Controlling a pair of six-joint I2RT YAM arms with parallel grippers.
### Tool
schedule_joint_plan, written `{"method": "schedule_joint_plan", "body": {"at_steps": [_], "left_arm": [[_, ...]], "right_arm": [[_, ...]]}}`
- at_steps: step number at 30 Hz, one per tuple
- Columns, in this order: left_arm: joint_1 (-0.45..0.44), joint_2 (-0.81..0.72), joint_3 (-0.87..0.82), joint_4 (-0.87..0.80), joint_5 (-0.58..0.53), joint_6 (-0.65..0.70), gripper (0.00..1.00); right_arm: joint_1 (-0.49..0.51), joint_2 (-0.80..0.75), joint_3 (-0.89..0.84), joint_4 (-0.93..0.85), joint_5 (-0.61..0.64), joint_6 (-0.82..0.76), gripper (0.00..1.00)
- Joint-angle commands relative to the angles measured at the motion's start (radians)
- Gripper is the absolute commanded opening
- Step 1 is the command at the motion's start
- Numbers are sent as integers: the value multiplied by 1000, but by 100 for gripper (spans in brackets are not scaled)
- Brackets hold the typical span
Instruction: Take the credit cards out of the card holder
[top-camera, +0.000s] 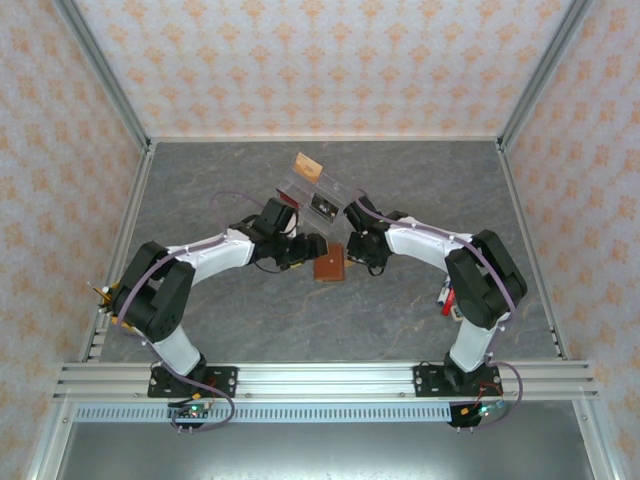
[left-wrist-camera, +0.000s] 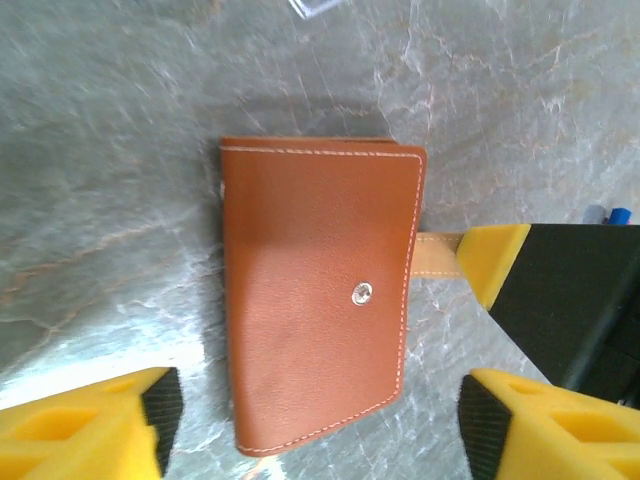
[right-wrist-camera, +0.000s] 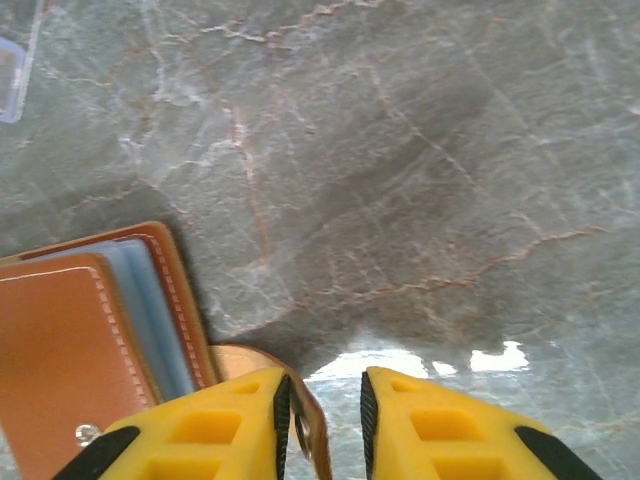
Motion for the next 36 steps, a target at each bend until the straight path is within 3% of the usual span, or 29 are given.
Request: {"method": "schedule_joint_plan", "body": {"at_steps": [1,8,12,18,29,36], "left_arm": [[18,-52,21,-104,-118,50,83],[34,-91,24,-157,-195,53,96],[56,-106,19,-165,-197,46,100],[100,-145,16,-197,-239,52,100],[150,-299,-42,-208,-392,39,100],[153,-320,-55,-206,-408,37,100]], "right_arm": [[2,18,-16,47,-37,-13,28],[1,24,-19,76,-58,-24,26],[3,16,-14,68,-59,-40,17],[26,-28,25,27,-71,-97,7],[74,-114,76,137,-254,-133,6],[77,-64,123,178,-311,-121,6]]}}
